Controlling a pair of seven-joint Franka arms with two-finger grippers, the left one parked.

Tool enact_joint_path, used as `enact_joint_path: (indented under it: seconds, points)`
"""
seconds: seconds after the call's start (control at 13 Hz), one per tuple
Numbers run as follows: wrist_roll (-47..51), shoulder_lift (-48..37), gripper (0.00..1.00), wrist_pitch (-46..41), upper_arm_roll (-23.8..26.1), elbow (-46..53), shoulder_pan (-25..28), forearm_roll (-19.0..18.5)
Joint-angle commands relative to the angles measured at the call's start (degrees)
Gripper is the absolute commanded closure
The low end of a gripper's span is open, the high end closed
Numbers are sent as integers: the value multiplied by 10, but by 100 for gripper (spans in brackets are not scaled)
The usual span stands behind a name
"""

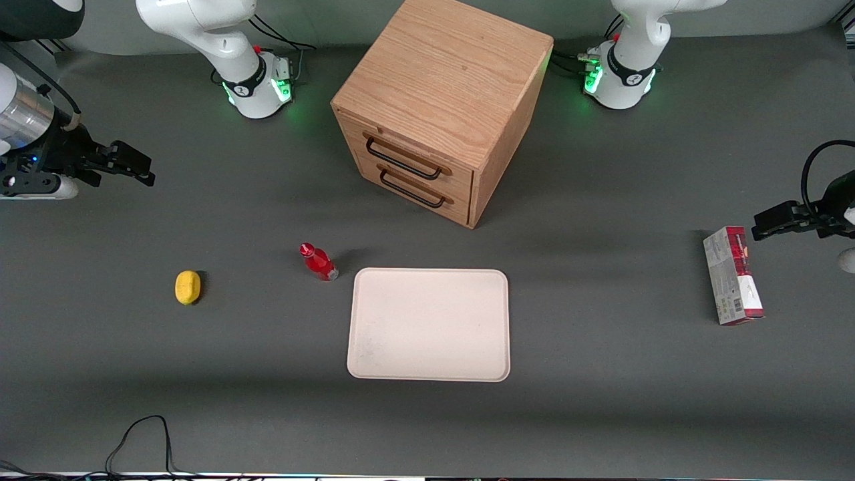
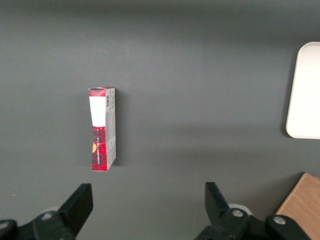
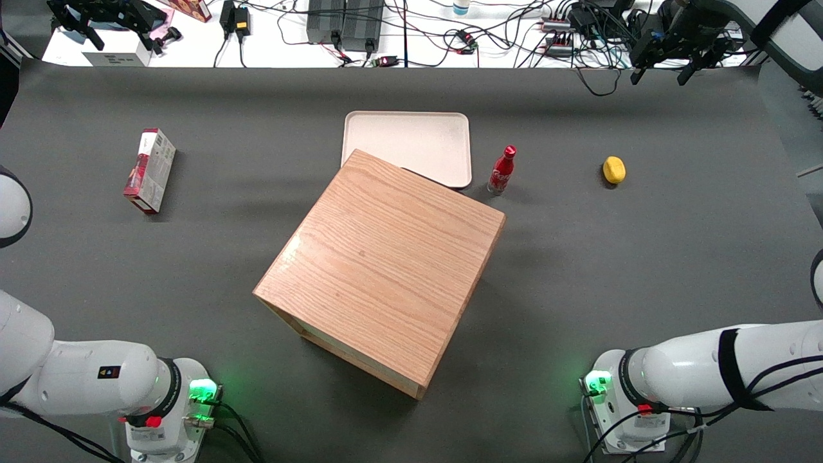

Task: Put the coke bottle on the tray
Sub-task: 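Move the right gripper down over the red Coca-Cola bottle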

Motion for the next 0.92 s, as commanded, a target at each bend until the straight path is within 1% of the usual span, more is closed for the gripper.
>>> enact_joint_path:
  seconds: [0.0, 0.15, 0.23, 0.31, 0.38, 0.46, 0.54, 0.62, 0.69, 0.85]
  points:
    - [-9, 26, 0, -16, -4, 37, 5, 14]
    - [-6, 48, 0, -17, 4, 71, 5, 20]
    - [-6, 66, 0, -18, 19, 95, 6, 36]
    - [-2, 89, 0, -20, 54, 125, 6, 43]
    - [38, 116, 0, -24, 88, 154, 6, 44]
    - [114, 150, 0, -24, 122, 186, 6, 42]
    - [169, 181, 0, -25, 164, 210, 6, 32]
    - [212, 206, 0, -25, 202, 228, 6, 10]
    - [239, 222, 0, -24, 220, 237, 6, -10]
    - [241, 232, 0, -18, 223, 230, 6, -14]
